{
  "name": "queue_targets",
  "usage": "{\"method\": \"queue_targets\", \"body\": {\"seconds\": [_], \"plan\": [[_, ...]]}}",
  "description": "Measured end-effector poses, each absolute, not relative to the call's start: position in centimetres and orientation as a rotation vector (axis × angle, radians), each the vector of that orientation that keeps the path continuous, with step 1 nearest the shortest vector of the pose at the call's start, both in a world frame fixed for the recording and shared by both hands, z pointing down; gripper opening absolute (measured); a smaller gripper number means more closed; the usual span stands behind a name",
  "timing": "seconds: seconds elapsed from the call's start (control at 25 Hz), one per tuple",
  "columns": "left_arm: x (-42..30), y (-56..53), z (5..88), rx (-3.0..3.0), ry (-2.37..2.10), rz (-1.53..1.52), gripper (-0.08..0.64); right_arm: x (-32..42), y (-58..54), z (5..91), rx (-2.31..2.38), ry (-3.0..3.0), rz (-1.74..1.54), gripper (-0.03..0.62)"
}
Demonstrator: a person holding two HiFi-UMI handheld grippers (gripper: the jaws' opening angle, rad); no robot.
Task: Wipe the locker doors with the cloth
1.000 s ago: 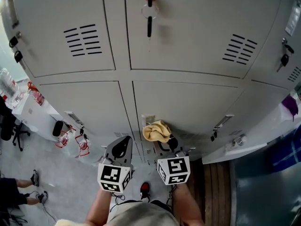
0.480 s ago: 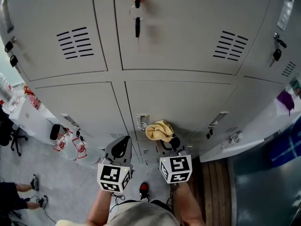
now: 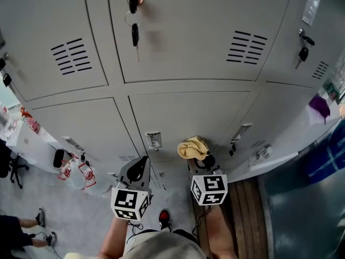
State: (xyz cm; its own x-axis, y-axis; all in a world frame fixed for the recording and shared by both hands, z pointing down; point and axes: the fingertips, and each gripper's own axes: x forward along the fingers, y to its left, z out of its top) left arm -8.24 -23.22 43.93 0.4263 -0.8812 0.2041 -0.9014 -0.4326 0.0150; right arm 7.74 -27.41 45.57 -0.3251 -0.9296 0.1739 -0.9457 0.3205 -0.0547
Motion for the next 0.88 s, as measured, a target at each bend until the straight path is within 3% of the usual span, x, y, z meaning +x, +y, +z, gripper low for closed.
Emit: {"method": "queue_targets", "body": {"seconds": [0.88], "plan": [[-5.4, -24.0, 43.6, 2.622, -1.509, 0.249, 0.023, 16.7, -27.8, 46.6, 1.977, -2.258, 0.238, 0.189]]}}
